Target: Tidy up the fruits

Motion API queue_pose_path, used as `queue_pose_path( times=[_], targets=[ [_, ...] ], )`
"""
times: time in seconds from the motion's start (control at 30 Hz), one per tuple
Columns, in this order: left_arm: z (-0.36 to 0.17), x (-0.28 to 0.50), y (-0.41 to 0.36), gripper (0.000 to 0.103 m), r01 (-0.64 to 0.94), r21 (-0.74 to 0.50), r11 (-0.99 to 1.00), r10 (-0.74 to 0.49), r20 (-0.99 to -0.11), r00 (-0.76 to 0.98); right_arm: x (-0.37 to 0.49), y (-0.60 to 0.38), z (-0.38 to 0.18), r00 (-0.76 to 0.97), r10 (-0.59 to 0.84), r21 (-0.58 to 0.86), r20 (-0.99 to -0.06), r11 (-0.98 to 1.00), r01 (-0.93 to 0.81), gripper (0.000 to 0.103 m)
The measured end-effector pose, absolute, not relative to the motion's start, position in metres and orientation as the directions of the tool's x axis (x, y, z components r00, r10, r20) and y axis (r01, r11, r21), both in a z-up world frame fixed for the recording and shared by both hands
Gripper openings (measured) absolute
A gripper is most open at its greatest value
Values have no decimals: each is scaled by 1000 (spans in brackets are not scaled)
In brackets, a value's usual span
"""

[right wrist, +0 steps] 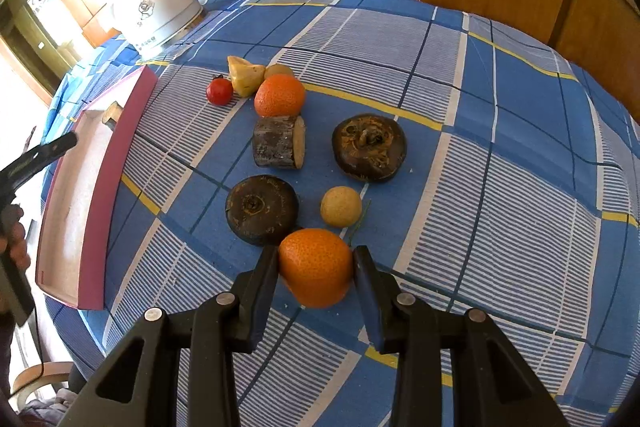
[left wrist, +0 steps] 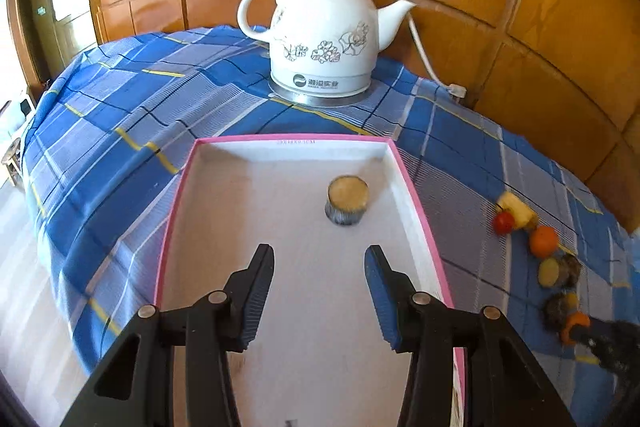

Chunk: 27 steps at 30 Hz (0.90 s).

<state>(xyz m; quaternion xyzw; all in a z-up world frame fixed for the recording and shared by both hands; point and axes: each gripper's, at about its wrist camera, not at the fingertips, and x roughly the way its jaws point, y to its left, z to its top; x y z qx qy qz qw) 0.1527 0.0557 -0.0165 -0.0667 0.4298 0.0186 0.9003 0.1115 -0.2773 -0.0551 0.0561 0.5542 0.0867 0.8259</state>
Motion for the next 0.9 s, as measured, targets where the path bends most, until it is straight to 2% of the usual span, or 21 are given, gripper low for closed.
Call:
queue_pose_path(
  times=[0.3, 0.9],
  targets=[
    [8, 101, 46, 53, -40, -57, 998, -13, -718, 696, 110, -275, -54, 381, 186, 162, -906, 982, -95, 38],
    [21, 53, 52, 57, -13, -41, 999, -18, -675, 737, 89, -266, -42, 393, 158, 132, -906, 987, -91, 37]
  ],
)
